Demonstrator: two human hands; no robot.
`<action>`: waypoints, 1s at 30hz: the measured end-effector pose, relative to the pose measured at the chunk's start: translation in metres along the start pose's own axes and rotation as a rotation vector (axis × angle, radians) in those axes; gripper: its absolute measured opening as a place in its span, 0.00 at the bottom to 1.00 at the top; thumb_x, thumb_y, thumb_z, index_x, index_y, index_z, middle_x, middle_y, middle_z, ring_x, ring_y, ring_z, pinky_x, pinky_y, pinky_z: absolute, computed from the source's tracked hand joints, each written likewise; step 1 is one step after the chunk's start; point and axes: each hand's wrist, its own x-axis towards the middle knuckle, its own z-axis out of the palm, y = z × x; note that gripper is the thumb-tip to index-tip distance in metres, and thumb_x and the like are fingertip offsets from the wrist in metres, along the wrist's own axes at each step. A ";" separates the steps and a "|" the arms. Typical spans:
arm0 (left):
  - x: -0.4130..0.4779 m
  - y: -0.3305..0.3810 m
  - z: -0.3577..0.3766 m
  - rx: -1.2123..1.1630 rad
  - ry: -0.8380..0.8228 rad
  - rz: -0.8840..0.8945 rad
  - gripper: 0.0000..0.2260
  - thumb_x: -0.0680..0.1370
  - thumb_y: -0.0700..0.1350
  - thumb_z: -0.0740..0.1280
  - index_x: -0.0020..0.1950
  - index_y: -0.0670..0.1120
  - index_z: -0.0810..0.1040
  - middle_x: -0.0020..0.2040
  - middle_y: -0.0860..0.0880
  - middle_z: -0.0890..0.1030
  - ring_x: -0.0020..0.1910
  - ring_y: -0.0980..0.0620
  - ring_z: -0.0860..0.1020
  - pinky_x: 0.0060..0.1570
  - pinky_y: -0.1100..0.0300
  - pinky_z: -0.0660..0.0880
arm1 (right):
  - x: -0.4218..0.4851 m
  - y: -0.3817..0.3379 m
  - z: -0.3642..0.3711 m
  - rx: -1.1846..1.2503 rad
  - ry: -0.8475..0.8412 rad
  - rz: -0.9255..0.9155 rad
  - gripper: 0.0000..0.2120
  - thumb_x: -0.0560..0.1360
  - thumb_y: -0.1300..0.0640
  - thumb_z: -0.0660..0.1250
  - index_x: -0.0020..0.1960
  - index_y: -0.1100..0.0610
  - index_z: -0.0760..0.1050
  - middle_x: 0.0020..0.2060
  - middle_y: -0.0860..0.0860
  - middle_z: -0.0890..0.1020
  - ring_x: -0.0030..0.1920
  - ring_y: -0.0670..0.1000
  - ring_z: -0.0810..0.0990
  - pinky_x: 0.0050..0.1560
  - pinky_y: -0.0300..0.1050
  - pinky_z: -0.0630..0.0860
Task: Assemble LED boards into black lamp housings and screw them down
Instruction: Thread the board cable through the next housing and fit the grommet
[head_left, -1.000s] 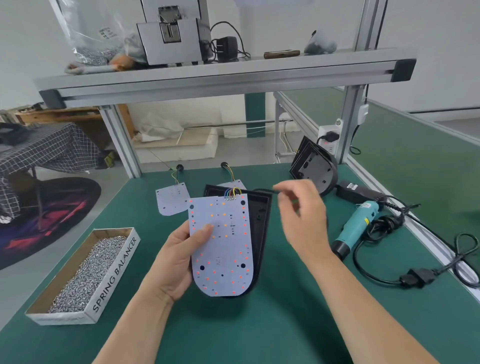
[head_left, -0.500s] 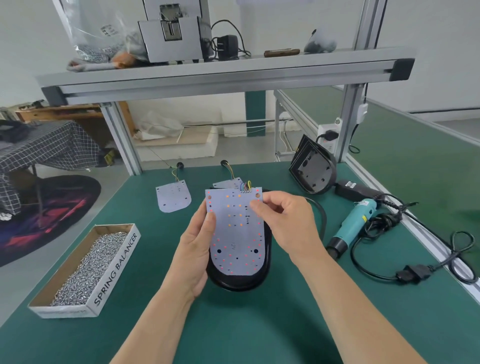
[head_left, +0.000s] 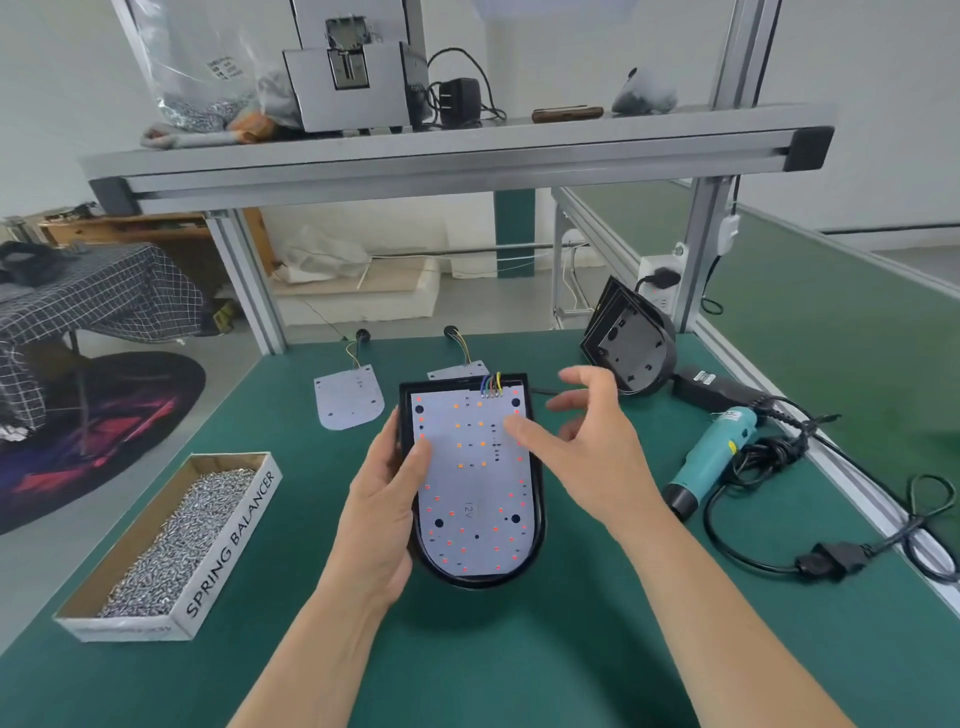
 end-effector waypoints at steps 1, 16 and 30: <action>-0.001 0.001 -0.001 -0.013 -0.012 -0.020 0.19 0.80 0.47 0.66 0.72 0.52 0.74 0.69 0.49 0.79 0.67 0.47 0.78 0.62 0.52 0.78 | 0.002 0.000 -0.001 0.082 -0.080 0.025 0.25 0.72 0.44 0.76 0.63 0.44 0.70 0.50 0.42 0.81 0.46 0.44 0.79 0.46 0.37 0.73; -0.005 0.008 -0.002 -0.095 -0.161 -0.221 0.21 0.74 0.49 0.73 0.67 0.51 0.78 0.67 0.44 0.80 0.64 0.44 0.80 0.55 0.52 0.80 | 0.003 0.008 0.013 0.339 -0.608 -0.066 0.25 0.75 0.70 0.63 0.50 0.40 0.84 0.43 0.38 0.85 0.41 0.38 0.80 0.40 0.33 0.76; 0.004 0.018 0.001 0.014 0.004 -0.166 0.23 0.68 0.41 0.77 0.62 0.49 0.77 0.58 0.41 0.84 0.54 0.39 0.84 0.50 0.43 0.82 | 0.004 0.018 0.023 0.060 -0.358 -0.063 0.24 0.77 0.69 0.61 0.44 0.39 0.78 0.42 0.38 0.82 0.43 0.39 0.79 0.43 0.27 0.73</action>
